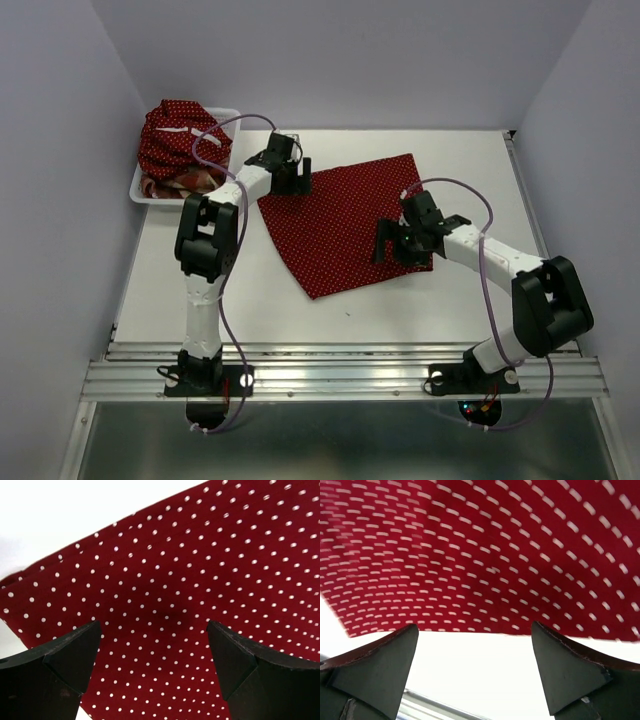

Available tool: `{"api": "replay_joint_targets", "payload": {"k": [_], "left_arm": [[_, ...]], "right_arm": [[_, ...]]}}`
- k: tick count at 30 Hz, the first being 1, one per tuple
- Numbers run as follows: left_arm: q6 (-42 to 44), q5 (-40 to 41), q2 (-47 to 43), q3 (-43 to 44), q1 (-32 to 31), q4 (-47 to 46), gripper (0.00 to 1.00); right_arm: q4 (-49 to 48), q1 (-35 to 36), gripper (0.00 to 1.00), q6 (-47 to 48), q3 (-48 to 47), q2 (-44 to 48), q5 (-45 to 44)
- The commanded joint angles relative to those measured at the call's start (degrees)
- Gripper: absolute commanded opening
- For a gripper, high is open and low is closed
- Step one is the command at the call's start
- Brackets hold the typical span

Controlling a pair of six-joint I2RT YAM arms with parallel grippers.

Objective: Fold and stack the skirts
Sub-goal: Flatten the skirt out

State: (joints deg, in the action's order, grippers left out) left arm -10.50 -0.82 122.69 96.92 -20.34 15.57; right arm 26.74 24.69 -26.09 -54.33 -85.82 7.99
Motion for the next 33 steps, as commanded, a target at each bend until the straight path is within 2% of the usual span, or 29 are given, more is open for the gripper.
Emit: {"api": "replay_joint_targets", "payload": {"k": [1,9,13,16,21,25,33], "left_arm": [[-1.45,0.11,-2.46,3.71,0.12,1.56,0.99],[-3.38,2.58,2.02,3.19,0.91,3.50,0.99],[-5.23,2.40,-1.22,-3.47,0.91,1.31,0.99],[-6.98,1.79,-4.65,-9.27,1.00,-1.77,0.99],[-10.93,1.08,-7.46,-14.38,1.00,-1.59,0.99],[-12.70,-4.10,-12.91,-20.27,1.00,-5.81,0.99],[-13.23,-4.28,-14.59,-20.63,0.91,-5.03,0.99]], "right_arm": [[3.93,0.01,1.00,-4.32,2.38,0.22,1.50],[2.61,0.01,1.00,-8.80,10.64,3.04,1.07],[-1.76,-0.60,1.00,-8.46,10.38,-0.22,-1.04],[-4.23,-4.45,1.00,-6.18,7.58,-3.29,-0.17],[-6.08,-11.41,1.00,-1.43,2.48,-7.60,0.80],[-7.75,-15.72,1.00,1.12,-2.44,-12.52,1.76],[-7.85,-20.12,1.00,4.47,-9.48,-18.41,2.21]]}}
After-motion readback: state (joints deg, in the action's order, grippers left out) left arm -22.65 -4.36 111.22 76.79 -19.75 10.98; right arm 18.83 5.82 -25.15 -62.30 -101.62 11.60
